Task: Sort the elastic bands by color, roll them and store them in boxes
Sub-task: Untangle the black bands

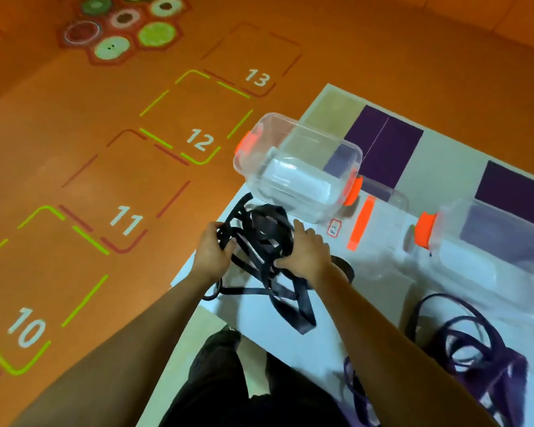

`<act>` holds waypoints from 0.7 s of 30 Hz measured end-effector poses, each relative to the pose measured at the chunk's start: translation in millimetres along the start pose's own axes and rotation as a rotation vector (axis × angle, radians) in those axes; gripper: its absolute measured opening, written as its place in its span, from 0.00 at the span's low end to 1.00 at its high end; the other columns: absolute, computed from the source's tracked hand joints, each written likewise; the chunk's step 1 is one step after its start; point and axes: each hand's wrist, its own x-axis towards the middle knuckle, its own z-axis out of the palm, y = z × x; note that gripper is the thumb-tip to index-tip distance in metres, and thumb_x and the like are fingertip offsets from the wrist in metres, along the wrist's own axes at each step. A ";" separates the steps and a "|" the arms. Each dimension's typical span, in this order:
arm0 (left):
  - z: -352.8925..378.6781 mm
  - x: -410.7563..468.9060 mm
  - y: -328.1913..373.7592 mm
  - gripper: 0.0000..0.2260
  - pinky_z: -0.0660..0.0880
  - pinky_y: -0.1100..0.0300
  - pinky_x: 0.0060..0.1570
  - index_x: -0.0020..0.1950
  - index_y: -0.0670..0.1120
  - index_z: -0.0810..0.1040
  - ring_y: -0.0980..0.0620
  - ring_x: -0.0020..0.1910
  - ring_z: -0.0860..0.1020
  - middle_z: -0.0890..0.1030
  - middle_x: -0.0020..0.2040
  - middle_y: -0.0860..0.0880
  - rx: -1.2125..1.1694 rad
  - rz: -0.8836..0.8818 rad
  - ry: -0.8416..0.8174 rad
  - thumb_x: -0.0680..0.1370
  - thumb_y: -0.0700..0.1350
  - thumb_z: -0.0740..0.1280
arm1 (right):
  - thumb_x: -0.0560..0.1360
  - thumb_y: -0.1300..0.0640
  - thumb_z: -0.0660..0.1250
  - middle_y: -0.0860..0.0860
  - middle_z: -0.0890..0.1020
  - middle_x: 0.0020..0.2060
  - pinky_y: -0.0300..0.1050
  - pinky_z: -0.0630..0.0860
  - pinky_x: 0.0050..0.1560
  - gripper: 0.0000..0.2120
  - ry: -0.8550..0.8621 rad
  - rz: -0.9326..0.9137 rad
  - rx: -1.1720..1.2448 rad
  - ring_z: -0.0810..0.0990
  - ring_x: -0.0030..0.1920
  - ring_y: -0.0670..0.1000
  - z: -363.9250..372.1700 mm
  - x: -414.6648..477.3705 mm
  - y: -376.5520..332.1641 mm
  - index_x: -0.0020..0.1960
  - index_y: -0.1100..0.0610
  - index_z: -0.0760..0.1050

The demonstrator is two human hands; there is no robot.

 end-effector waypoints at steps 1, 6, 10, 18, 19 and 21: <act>1.0 2.7 -5.3 0.21 0.73 0.51 0.58 0.72 0.43 0.68 0.42 0.59 0.77 0.75 0.64 0.41 0.068 -0.027 -0.043 0.81 0.47 0.68 | 0.69 0.39 0.78 0.59 0.68 0.73 0.62 0.67 0.71 0.53 -0.006 0.028 -0.038 0.68 0.72 0.64 2.1 1.0 -0.5 0.82 0.53 0.49; -14.1 10.7 -24.9 0.34 0.69 0.39 0.66 0.80 0.49 0.56 0.32 0.68 0.68 0.65 0.71 0.39 0.522 -0.080 -0.268 0.79 0.57 0.67 | 0.68 0.35 0.76 0.55 0.65 0.77 0.59 0.66 0.73 0.52 0.111 0.068 -0.032 0.66 0.75 0.60 9.5 -4.7 -0.3 0.82 0.51 0.53; -32.7 18.3 -37.5 0.39 0.70 0.38 0.65 0.79 0.48 0.55 0.33 0.70 0.67 0.63 0.74 0.41 0.642 0.036 -0.341 0.76 0.59 0.70 | 0.73 0.42 0.73 0.54 0.71 0.74 0.58 0.68 0.72 0.37 0.246 0.095 0.060 0.71 0.72 0.58 18.2 -16.6 -11.9 0.77 0.51 0.66; -63.8 24.4 -33.8 0.20 0.68 0.43 0.67 0.72 0.49 0.70 0.38 0.71 0.67 0.69 0.73 0.45 0.812 0.377 -0.352 0.81 0.52 0.63 | 0.79 0.54 0.67 0.55 0.75 0.70 0.57 0.68 0.72 0.24 0.446 0.192 0.208 0.73 0.69 0.58 38.0 -45.9 -37.9 0.74 0.54 0.70; -65.6 22.7 -29.4 0.19 0.69 0.45 0.66 0.71 0.49 0.72 0.40 0.70 0.68 0.71 0.71 0.46 0.814 0.435 -0.351 0.81 0.52 0.63 | 0.79 0.54 0.67 0.55 0.75 0.69 0.58 0.69 0.71 0.23 0.471 0.195 0.225 0.74 0.69 0.58 41.0 -50.0 -39.9 0.73 0.54 0.70; -65.7 17.0 -17.7 0.18 0.70 0.46 0.66 0.70 0.49 0.74 0.41 0.68 0.71 0.73 0.69 0.46 0.806 0.556 -0.359 0.81 0.50 0.63 | 0.78 0.55 0.67 0.54 0.77 0.68 0.58 0.70 0.70 0.23 0.526 0.200 0.243 0.74 0.68 0.57 47.1 -60.5 -42.0 0.72 0.54 0.71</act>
